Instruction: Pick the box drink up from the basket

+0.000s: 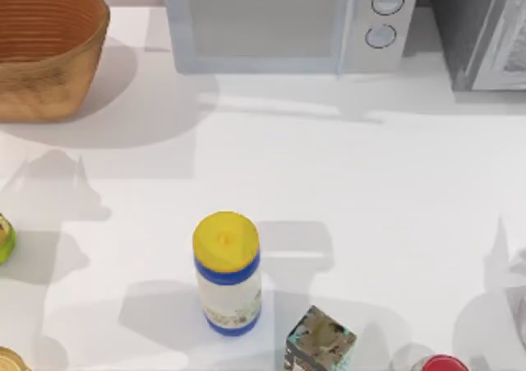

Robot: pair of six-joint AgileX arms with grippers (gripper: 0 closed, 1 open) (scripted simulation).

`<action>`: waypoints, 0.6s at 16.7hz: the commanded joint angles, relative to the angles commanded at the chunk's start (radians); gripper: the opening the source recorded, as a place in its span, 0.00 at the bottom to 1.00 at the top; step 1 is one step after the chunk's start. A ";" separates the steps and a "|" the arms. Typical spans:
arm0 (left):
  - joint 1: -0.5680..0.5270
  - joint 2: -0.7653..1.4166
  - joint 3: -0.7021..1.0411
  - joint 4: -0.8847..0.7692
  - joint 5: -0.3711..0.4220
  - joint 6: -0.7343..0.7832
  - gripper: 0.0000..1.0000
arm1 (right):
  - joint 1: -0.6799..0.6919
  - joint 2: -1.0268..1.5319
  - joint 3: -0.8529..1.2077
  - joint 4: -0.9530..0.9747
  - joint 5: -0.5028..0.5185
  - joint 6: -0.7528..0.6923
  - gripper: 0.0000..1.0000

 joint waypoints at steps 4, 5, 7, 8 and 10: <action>-0.027 -0.312 -0.264 -0.072 -0.024 -0.007 0.00 | 0.000 0.000 0.000 0.000 0.000 0.000 1.00; -0.031 -0.365 -0.311 -0.087 -0.030 -0.007 0.00 | 0.000 0.000 0.000 0.000 0.000 0.000 1.00; -0.036 -0.442 -0.377 -0.112 -0.042 -0.007 0.00 | 0.000 0.000 0.000 0.000 0.000 0.000 1.00; -0.038 -0.464 -0.396 -0.121 -0.046 -0.007 0.00 | 0.000 0.000 0.000 0.000 0.000 0.000 1.00; -0.040 -0.478 -0.408 -0.127 -0.049 -0.007 0.00 | 0.000 0.000 0.000 0.000 0.000 0.000 1.00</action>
